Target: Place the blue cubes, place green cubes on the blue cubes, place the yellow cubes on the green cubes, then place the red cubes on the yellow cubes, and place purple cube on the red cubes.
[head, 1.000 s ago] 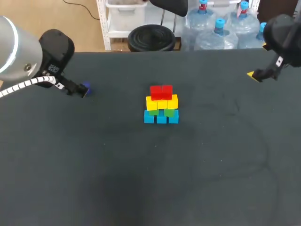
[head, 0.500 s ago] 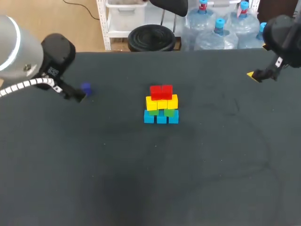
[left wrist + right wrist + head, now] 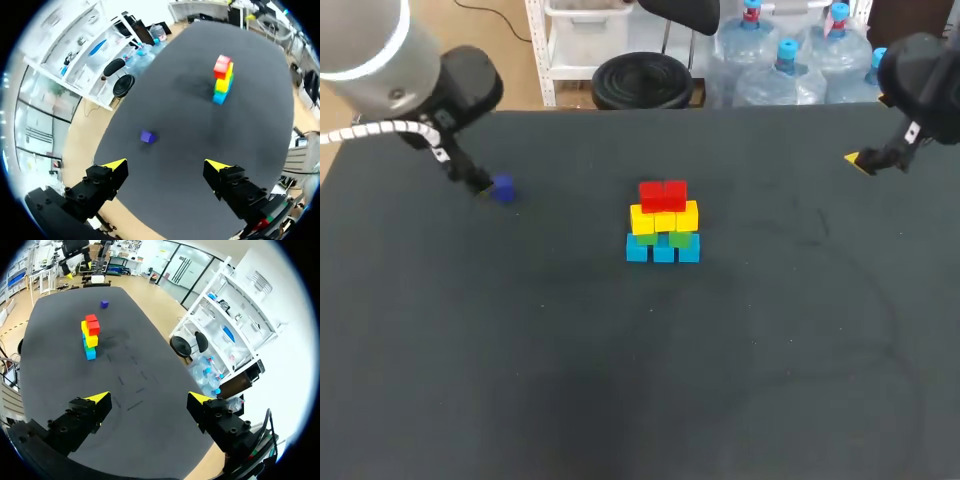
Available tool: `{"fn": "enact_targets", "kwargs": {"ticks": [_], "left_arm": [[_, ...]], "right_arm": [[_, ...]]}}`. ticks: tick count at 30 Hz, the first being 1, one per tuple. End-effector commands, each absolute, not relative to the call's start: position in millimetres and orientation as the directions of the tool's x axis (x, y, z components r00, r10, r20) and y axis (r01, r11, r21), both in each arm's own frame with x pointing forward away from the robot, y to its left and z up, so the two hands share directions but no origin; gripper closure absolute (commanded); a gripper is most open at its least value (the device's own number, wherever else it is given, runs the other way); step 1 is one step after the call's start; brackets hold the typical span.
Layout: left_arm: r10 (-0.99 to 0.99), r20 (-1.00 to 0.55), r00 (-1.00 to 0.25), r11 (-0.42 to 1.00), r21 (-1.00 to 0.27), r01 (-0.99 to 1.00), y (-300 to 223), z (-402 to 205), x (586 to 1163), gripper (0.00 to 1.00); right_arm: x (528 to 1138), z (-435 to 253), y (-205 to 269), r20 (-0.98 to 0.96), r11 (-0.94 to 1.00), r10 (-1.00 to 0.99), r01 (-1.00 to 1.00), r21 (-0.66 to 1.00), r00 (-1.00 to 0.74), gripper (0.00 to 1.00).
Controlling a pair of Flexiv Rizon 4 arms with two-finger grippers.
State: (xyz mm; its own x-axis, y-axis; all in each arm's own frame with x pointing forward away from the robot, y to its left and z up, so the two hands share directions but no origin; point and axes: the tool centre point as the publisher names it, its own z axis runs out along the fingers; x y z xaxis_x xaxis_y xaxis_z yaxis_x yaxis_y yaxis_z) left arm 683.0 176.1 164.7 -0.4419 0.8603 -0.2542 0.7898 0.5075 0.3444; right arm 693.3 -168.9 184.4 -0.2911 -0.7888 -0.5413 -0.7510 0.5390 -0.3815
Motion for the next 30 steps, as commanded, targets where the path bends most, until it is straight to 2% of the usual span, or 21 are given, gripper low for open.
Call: {"fn": "enact_targets", "kwargs": {"ticks": [1, 22, 30], "left_arm": [[0.882, -0.19, -0.43, 0.47, 0.333, 0.817, 169, 144, 711, 0.0], [0.985, 0.032, -0.167, 0.159, 0.18, 0.971, 166, 91, 767, 0.0], [0.984, 0.02, -0.177, 0.171, 0.171, 0.97, 166, 66, 775, 0.0]], "right_arm": [[690, 183, -168, -0.545, 0.553, -0.787, -0.725, -0.412, -0.29, 0.0], [690, 183, -168, -0.545, 0.553, -0.787, -0.725, -0.412, -0.29, 0.0], [690, 183, -168, -0.545, 0.553, -0.787, -0.725, -0.412, -0.29, 0.0]]}}
